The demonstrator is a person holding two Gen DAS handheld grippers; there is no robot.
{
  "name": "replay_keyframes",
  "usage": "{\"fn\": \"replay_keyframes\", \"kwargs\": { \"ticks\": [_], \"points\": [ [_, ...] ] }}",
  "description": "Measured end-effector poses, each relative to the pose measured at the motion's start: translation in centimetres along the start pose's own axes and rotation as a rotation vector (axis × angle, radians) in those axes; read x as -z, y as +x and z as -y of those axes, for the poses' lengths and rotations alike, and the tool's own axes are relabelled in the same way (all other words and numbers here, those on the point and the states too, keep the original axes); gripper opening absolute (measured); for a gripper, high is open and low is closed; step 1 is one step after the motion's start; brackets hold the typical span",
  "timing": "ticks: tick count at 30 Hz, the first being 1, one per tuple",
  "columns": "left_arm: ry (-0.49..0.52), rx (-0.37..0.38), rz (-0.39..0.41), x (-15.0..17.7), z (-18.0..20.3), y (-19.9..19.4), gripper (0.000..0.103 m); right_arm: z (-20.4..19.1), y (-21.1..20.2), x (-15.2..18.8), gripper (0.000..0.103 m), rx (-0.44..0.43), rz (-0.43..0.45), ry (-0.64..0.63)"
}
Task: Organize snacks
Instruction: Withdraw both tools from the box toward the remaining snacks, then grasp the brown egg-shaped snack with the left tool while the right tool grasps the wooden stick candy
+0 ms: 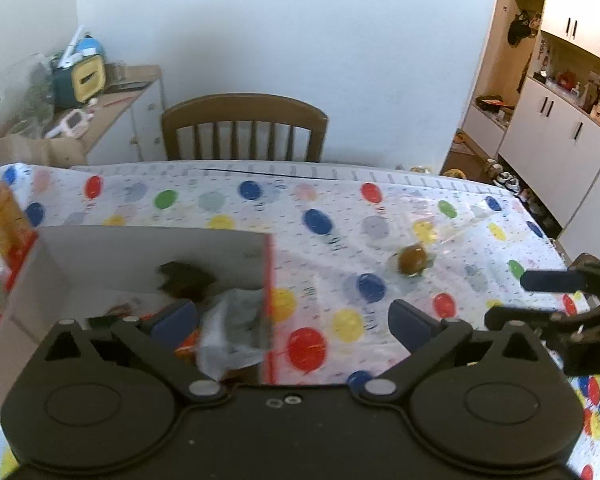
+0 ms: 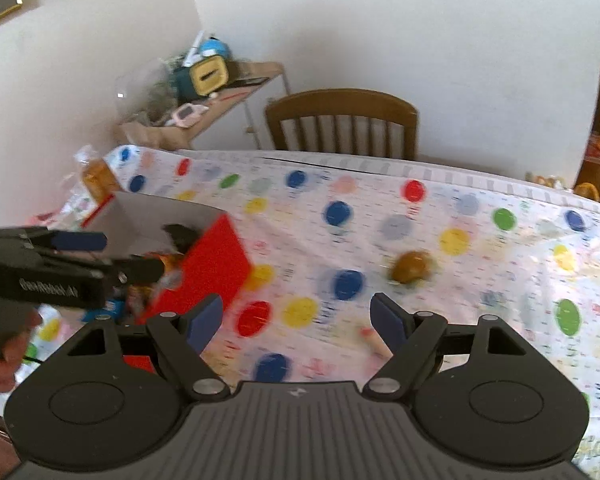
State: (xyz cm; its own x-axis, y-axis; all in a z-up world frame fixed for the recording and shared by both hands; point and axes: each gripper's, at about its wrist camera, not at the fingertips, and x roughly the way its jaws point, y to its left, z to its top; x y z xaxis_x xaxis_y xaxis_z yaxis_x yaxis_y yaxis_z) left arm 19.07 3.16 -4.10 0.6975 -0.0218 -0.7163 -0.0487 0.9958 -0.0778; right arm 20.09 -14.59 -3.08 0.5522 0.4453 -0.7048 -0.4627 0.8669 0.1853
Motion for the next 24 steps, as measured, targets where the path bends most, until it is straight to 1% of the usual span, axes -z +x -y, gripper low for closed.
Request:
{"fn": "replay_keyframes", "kwargs": {
  "ticks": [8,14,16,19,24],
  "points": [
    [0.037,0.04,-0.018,-1.9,5.7,4.6,0.102,5.6,1.8,2.2,0.081,0.087,-0.026,-0.011],
    [0.074,0.06,-0.036,-3.1,8.9,8.7,0.102,9.2,3.7,3.4,0.081,0.105,-0.043,0.021],
    [0.089,0.067,-0.049,-3.4,9.8,10.2,0.102,9.8,4.2,3.7,0.081,0.098,-0.045,0.015],
    [0.118,0.074,-0.07,-3.7,11.1,12.2,0.102,9.8,5.3,4.2,0.081,0.083,-0.062,-0.035],
    [0.133,0.076,-0.112,-3.7,12.1,15.6,0.102,8.8,7.4,5.0,0.081,0.052,-0.098,-0.128]
  ]
}}
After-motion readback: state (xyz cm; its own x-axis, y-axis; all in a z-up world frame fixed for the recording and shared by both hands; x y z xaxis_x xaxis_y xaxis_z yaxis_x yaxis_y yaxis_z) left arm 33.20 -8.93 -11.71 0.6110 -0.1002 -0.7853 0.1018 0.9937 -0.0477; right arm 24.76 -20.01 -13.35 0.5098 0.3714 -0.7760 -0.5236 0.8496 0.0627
